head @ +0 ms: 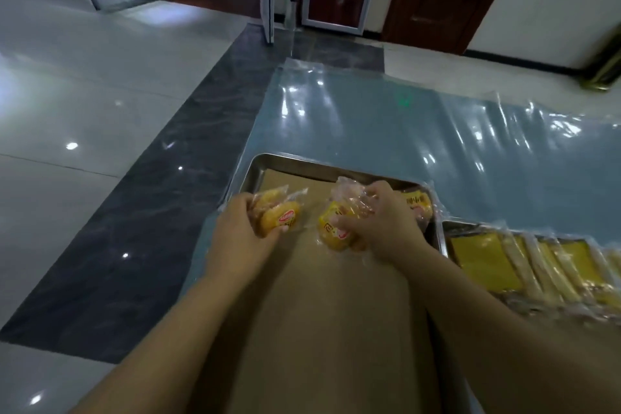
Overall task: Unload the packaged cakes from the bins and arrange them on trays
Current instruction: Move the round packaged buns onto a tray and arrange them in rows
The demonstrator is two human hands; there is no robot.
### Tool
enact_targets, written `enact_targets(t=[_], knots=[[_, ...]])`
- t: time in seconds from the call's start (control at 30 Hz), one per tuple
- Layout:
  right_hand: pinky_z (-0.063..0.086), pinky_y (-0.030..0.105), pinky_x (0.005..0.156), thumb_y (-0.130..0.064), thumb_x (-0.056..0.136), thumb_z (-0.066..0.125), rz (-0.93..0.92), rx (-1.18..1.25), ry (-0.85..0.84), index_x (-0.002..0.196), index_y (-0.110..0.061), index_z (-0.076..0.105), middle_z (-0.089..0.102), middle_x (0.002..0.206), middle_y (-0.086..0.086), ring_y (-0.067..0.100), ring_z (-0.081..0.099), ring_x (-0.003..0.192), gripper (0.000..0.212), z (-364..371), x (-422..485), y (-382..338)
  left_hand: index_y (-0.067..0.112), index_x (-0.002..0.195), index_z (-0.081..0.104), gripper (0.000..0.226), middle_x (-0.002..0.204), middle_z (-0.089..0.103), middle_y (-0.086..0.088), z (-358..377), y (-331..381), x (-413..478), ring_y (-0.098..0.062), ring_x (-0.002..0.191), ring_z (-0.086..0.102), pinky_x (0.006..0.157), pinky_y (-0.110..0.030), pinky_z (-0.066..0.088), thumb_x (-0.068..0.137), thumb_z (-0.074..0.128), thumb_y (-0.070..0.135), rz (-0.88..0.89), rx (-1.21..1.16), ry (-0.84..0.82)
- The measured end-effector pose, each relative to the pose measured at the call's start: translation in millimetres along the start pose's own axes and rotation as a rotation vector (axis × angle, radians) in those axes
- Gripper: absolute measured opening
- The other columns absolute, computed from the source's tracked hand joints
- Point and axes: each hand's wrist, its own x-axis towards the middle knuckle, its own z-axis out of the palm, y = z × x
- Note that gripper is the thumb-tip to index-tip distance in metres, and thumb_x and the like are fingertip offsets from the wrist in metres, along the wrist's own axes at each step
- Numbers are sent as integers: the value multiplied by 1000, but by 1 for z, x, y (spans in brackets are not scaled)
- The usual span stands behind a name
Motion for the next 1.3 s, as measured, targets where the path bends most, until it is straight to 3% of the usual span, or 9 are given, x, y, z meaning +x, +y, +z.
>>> enact_targets(t=[0.27,0.4,0.47,0.63,0.7,0.8,0.9,1.13,1.3], knots=[[43,26,63,-53,65,76,47,-344,-105,116,-27,43,37,119,4,17,48,85,66,40,92,-13,23,108,43,50,101,41,8,33,-25,72,-12,94,45,77,-27,41,73,76,35,156,205,120],[48,38,81,-50,72,68,94,-527,-187,129,-21,36,23,128,7,28,45,101,71,50,105,-3,17,115,41,49,113,41,-5,50,-35,77,-20,101,42,80,-30,42,78,71,31,219,243,-17],[41,44,93,-52,76,64,69,-592,-149,132,-21,31,19,130,7,34,34,116,72,53,108,-2,16,125,35,57,125,34,-7,56,-38,75,-22,108,36,85,-31,39,81,67,35,221,278,-115],[31,32,90,-43,77,63,-13,-289,-53,137,-33,15,8,122,-14,20,19,117,78,52,96,-1,19,135,20,75,140,11,1,51,-47,67,-23,124,20,100,-34,36,77,64,39,274,352,-304],[30,27,90,-36,71,69,-149,-319,-47,132,-39,13,6,121,-18,13,15,113,83,48,81,7,20,137,16,81,142,5,4,48,-49,65,-24,130,13,107,-37,31,75,64,42,307,392,-358],[34,20,90,-28,67,75,-343,-452,20,125,-34,24,10,125,-13,13,22,114,78,49,62,21,25,132,22,70,139,9,9,46,-48,66,-20,129,16,103,-35,36,78,63,39,339,347,-335],[34,17,87,-30,71,76,-379,-529,138,117,-25,43,20,125,-5,6,27,107,56,55,60,30,26,129,29,58,136,19,7,48,-47,75,-18,125,22,96,-29,39,83,63,33,352,332,-277],[40,31,95,-32,80,68,-252,-585,169,125,-24,49,29,129,2,20,34,118,49,64,81,19,22,133,37,59,144,30,-2,50,-35,98,-28,130,28,102,-37,36,82,67,23,307,388,-207],[41,29,89,-35,83,63,-238,-606,111,125,-27,50,36,130,1,19,39,116,45,51,68,7,25,129,42,54,140,34,-1,36,-27,83,-23,121,36,98,-36,40,80,66,23,352,463,-221]])
